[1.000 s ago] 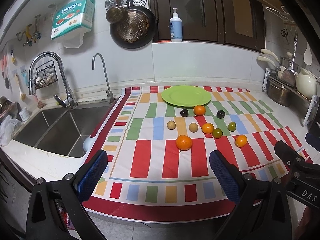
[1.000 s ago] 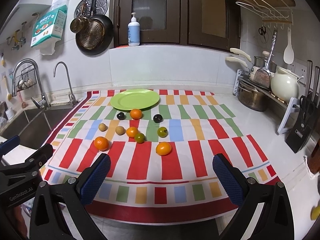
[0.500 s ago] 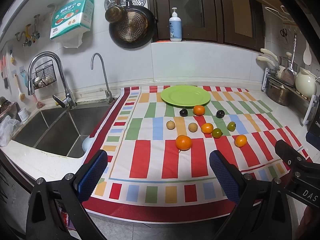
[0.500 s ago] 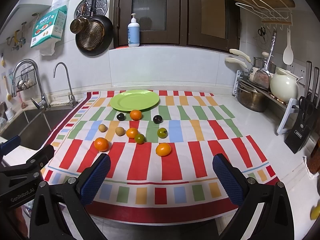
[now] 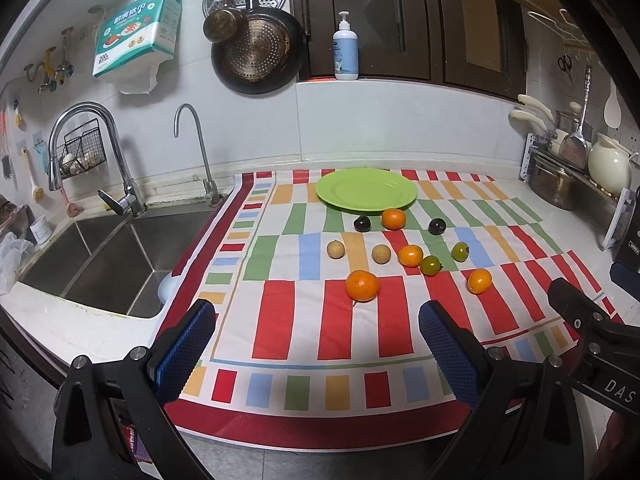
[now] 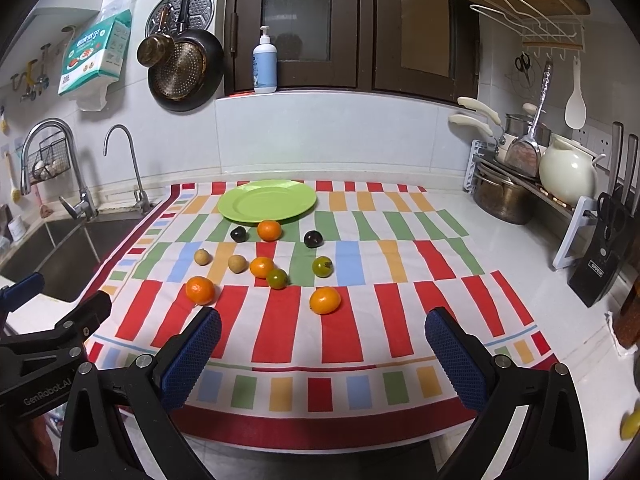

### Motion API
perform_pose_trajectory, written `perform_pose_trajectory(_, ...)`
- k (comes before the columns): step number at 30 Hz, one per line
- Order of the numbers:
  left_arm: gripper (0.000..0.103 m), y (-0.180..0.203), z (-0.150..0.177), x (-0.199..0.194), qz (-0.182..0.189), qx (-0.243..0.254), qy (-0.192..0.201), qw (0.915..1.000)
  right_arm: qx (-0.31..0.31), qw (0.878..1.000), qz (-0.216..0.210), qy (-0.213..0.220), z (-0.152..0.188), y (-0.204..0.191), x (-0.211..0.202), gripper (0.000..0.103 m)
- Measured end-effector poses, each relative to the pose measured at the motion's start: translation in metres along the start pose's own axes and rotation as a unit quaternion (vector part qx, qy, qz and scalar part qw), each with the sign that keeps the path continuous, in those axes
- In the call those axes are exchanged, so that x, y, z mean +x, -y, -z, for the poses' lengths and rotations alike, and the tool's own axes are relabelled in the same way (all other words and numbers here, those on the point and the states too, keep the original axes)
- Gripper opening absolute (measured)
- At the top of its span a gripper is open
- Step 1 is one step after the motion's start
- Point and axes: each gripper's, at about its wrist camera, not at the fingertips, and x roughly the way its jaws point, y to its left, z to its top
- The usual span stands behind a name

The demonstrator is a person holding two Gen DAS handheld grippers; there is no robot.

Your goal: Organize fruits

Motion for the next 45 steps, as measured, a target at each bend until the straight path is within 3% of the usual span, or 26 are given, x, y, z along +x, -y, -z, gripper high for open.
perform_pose_trajectory(19,0.102,-0.004,-0.003,0.028,0.016,0.021,-0.002,0.9997,-0.010,1.000,0.009,-0.018,0.001,-0.011,0.028,0.103)
perform_pose_trajectory(32,0.084,-0.001,-0.001,0.086,0.059,0.029,-0.051,0.9965,-0.016,0.998,0.031,-0.044,0.011,-0.029,0.068,0.097)
perform_pose_trajectory(39,0.074,0.018,-0.002,0.123,0.042,0.033,-0.080,0.9954,-0.047,0.997,0.007,-0.058,0.002,-0.024,0.113,0.087)
perform_pose_trajectory(43,0.063,0.026,0.001,0.140,0.031,0.023,-0.106,0.9936,-0.055,0.995,-0.014,-0.085,0.001,-0.016,0.141,0.081)
perform_pose_trajectory(45,0.063,0.029,0.003,0.146,0.026,0.019,-0.115,0.9929,-0.054,0.994,-0.021,-0.096,0.002,-0.013,0.150,0.077)
